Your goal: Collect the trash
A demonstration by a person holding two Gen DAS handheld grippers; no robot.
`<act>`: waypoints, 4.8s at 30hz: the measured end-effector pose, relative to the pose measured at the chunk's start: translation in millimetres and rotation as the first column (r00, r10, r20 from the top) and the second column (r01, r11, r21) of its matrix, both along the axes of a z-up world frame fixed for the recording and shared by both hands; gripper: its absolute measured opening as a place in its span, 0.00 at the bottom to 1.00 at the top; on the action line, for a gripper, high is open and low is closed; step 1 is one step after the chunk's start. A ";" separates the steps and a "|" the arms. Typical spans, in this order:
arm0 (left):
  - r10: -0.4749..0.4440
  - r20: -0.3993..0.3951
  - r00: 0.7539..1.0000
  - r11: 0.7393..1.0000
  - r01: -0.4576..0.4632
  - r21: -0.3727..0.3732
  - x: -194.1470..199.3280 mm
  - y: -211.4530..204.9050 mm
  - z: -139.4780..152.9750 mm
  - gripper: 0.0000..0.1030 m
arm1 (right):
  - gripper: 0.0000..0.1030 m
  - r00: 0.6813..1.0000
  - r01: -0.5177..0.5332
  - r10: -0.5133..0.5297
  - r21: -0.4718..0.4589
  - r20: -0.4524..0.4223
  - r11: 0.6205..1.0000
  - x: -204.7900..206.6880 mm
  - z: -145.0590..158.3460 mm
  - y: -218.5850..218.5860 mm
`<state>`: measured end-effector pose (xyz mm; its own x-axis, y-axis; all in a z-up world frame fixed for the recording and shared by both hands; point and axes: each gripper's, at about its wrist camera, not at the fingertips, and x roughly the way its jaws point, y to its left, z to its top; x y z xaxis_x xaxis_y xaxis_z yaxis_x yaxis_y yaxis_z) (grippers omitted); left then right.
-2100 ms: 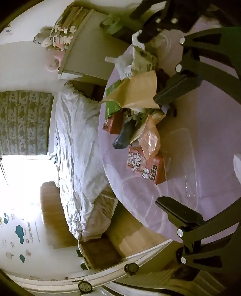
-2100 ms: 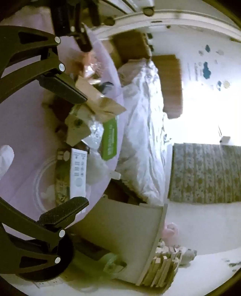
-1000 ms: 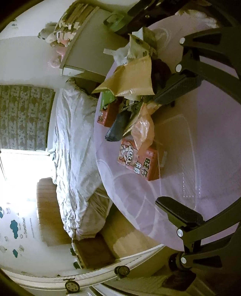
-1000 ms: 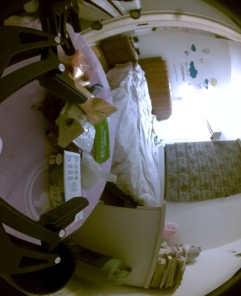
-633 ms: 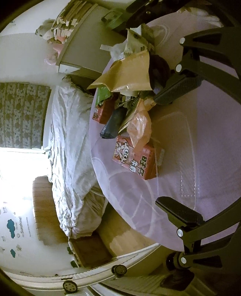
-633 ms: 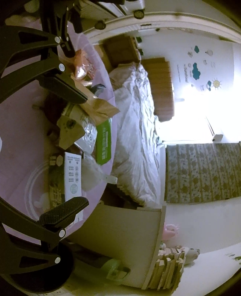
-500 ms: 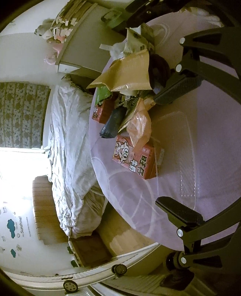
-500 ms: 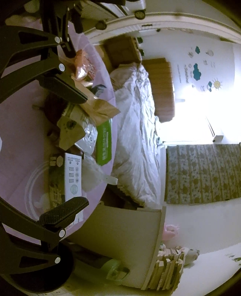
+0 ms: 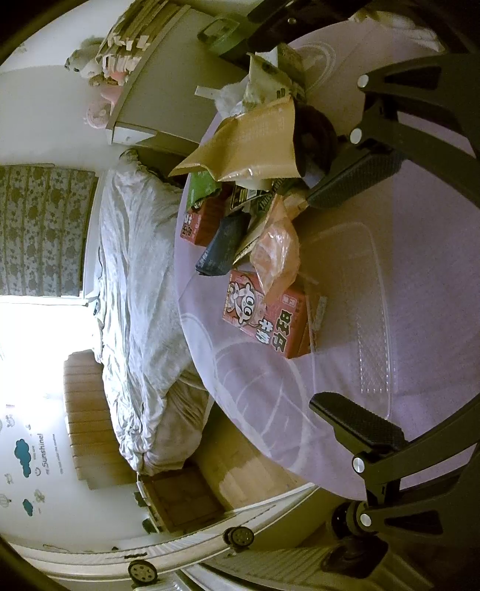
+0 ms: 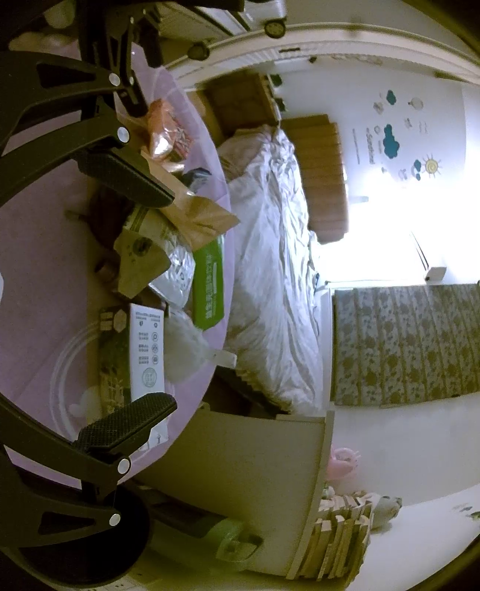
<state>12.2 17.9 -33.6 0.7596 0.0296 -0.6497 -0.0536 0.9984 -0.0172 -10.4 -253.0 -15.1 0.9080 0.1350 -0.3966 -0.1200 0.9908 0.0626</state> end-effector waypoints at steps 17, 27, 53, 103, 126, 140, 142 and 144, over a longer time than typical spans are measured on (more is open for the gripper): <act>-0.001 -0.001 1.000 1.000 0.001 -0.001 0.1 1.1 1.0 0.96 | 0.96 1.000 0.001 -0.001 0.002 -0.002 1.000 0.1 0.7 -0.7; -0.002 -0.001 1.000 1.000 0.002 -0.001 0.2 1.1 1.4 0.96 | 0.96 1.000 0.000 0.000 0.006 -0.005 1.000 0.6 1.8 -3.3; -0.003 -0.004 1.000 1.000 0.003 -0.001 0.3 0.9 1.6 0.96 | 0.96 1.000 0.008 -0.006 0.073 -0.027 0.997 3.3 2.8 -14.5; -0.247 -0.236 0.940 0.962 0.209 -0.173 102.4 47.5 7.2 0.27 | 0.40 0.847 -0.261 0.335 0.225 -0.413 0.939 104.9 18.7 47.5; -0.275 -0.057 0.960 0.943 0.258 -0.211 71.3 29.5 75.7 0.49 | 0.40 0.879 -0.256 0.354 0.310 -0.320 0.916 55.9 29.4 1.2; -0.776 -0.122 0.619 0.620 0.711 -0.332 70.7 -297.1 69.2 0.49 | 0.40 0.896 0.270 -0.127 0.296 -0.425 0.916 30.7 -1.8 -266.6; -0.799 -0.189 0.571 0.598 0.721 -0.351 77.9 -341.1 43.0 0.49 | 0.40 0.841 0.342 -0.179 0.246 -0.510 0.907 33.9 -32.7 -304.4; -0.809 -0.257 0.529 0.588 0.730 -0.348 80.4 -381.1 18.2 0.49 | 0.40 0.799 0.379 -0.204 0.211 -0.566 0.901 35.6 -56.9 -329.6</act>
<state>92.6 -363.3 -15.4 0.1430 -0.5946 -0.7912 0.6931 0.6308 -0.3489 25.1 -582.5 -72.0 0.5916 0.0887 -0.8014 0.3092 0.8930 0.3271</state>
